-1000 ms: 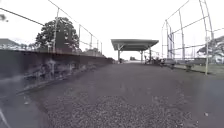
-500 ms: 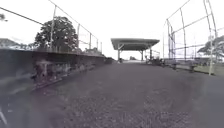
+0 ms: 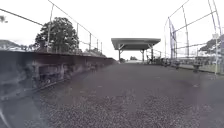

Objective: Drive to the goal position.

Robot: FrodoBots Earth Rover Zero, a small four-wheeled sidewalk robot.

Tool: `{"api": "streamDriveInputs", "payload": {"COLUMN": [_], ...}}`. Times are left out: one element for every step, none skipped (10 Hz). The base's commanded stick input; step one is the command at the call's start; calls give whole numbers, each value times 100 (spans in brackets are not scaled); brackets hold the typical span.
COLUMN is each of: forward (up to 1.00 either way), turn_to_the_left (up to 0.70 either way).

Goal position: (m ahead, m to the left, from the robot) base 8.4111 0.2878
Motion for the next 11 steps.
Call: {"api": "streamDriveInputs", "payload": {"forward": [70,70,70,70,70,70,70,70,70,70,70], "turn_to_the_left": [0,0,0,0,0,0,0,0,0,0,0]}}
